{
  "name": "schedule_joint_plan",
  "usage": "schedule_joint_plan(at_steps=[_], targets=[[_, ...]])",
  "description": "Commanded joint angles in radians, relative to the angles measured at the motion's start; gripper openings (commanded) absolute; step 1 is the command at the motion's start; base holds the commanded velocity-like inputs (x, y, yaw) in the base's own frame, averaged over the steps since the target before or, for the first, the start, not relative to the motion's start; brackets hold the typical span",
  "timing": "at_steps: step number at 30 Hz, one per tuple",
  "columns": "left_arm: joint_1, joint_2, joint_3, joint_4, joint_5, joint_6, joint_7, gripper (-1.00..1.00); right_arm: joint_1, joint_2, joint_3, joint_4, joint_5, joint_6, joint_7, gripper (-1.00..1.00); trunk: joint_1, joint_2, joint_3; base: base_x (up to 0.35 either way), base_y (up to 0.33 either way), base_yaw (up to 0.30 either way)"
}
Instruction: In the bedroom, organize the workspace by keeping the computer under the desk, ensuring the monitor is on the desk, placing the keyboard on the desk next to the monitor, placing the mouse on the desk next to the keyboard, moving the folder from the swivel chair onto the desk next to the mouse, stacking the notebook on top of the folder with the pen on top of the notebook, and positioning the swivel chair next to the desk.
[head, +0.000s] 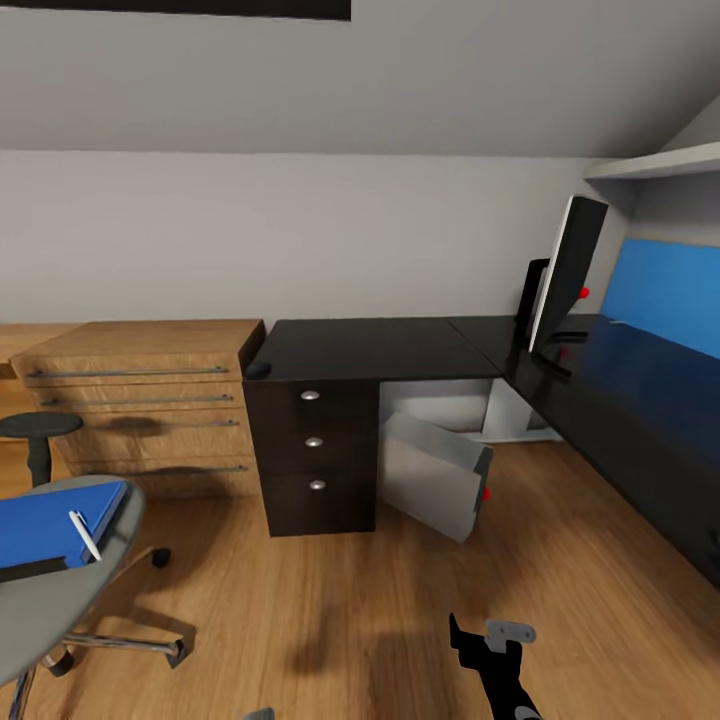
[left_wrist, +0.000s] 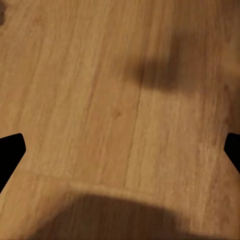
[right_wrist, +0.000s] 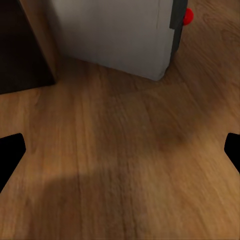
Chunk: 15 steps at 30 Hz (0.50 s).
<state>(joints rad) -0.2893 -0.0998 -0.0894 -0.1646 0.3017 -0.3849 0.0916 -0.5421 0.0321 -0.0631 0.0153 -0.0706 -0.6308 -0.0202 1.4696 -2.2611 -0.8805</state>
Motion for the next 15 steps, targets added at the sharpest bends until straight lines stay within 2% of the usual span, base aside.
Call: schedule_joint_plan(at_steps=[1, 8, 11, 12, 15], targets=[[-0.001, 0.0, -0.009, 0.0, 0.005, -0.003, 0.007, 1.0, -0.001, 0.0, -0.006, 0.002, -0.001, -0.004, 0.002, 1.0, 0.004, -0.008, -0.004, 0.0, 0.0, 0.0], [-0.001, 0.001, -0.011, 0.0, 0.007, 0.0, 0.007, 1.0, -0.001, 0.0, -0.006, 0.0, -0.001, -0.004, 0.0, 1.0, 0.031, -0.057, -0.026, 0.0, 0.0, 0.0], [-0.001, 0.004, -0.01, -0.047, 0.008, 0.005, 0.012, 1.0, -0.001, 0.0, -0.006, -0.001, 0.0, -0.047, 0.0, 1.0, 0.042, -0.078, -0.035, 0.0, 0.0, 0.0], [-0.001, 0.005, -0.01, -0.102, 0.008, 0.027, 0.018, 1.0, -0.001, 0.001, -0.006, -0.002, 0.0, -0.085, -0.001, 1.0, 0.046, -0.085, -0.039, 0.0, 0.0, 0.0], [-0.001, 0.001, -0.01, -0.142, 0.007, 0.094, 0.031, 1.0, -0.001, 0.001, -0.007, -0.014, -0.001, -0.101, -0.005, 1.0, 0.057, -0.106, -0.048, 0.0, 0.0, 0.0]])
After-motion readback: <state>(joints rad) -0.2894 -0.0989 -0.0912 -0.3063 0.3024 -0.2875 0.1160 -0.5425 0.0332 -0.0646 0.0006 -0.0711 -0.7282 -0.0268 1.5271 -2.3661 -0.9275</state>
